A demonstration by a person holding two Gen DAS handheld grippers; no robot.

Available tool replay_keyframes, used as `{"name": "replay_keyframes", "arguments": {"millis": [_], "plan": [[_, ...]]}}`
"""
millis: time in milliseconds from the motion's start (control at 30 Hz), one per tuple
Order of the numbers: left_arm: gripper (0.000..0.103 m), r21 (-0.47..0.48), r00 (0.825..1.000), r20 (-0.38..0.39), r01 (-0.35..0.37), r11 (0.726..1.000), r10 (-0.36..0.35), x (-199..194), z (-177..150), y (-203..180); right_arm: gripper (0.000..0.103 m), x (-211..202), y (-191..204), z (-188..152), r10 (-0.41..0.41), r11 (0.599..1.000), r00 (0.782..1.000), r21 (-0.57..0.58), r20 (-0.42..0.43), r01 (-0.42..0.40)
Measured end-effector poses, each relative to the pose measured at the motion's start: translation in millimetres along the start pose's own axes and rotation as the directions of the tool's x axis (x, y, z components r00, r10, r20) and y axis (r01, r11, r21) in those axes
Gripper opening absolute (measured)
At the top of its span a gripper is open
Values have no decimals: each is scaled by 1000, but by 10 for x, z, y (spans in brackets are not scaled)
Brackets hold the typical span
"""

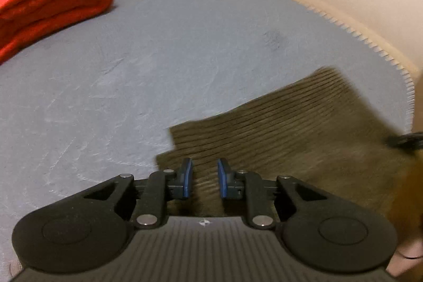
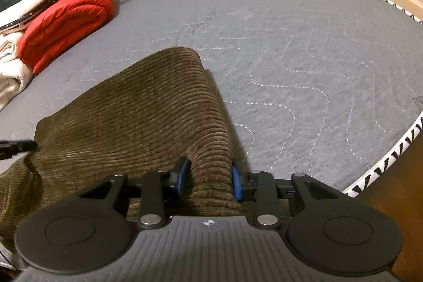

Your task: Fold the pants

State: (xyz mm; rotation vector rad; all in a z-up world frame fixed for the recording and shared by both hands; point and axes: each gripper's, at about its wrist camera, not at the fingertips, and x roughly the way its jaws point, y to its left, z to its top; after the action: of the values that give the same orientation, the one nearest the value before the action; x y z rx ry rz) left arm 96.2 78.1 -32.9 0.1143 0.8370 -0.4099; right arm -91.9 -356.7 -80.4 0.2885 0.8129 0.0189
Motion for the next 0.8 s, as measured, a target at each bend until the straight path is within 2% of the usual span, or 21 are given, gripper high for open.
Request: {"name": "replay_keyframes", "arguments": {"millis": [67,100,133,167,233,300,400,433,467,533,600,667,733,800], "plan": [[23,-45,989,-6,145,988,-145,-47,-20,9,44,38,-52,0,-1,1000,1000,11,-20,1],[23,-37,984,-52,169,985,-171,23,-50,-22,46,55,-84,0,2,1000,1000,20,-23,-2],[22,-1,982,-118,151,989,-150,123,-101,-72,51,67,-108,-6,1,1000,1000,27,-27,0],[14,74,981,-161,118,990,-105,216,-174,-154,54,77,-123,-3,-3,999,1000,32,-31,4],[14,157,983,-171,94,983,-67,246,-209,-271,54,66,-111,-4,-5,999,999,48,-38,7],[17,147,986,-153,90,985,-67,180,-174,-300,54,55,-108,-5,-3,998,999,62,-49,6],[38,133,994,-70,94,987,-85,-11,-192,-328,52,37,-87,-19,17,998,998,67,-66,-13],[53,121,996,-30,92,988,-89,-73,-174,-330,46,17,-62,-27,11,999,998,48,-56,-8],[61,101,995,5,102,990,-103,-114,-146,-333,39,-15,-30,-35,5,1000,999,29,-37,-4],[71,22,986,51,161,987,-162,-168,-61,-316,33,-121,68,-41,7,1000,1000,-12,15,-7],[76,-85,967,97,242,967,-234,-239,10,-268,30,-282,259,-73,10,994,995,-107,99,1],[81,-185,924,146,375,908,-352,-303,108,-233,28,-507,610,-181,43,958,972,-286,231,25],[88,-230,880,182,472,851,-439,-338,209,-240,28,-700,988,-365,126,882,937,-469,326,44],[92,-231,844,185,535,813,-503,-341,282,-292,27,-824,1321,-588,215,786,907,-615,361,58]]}}
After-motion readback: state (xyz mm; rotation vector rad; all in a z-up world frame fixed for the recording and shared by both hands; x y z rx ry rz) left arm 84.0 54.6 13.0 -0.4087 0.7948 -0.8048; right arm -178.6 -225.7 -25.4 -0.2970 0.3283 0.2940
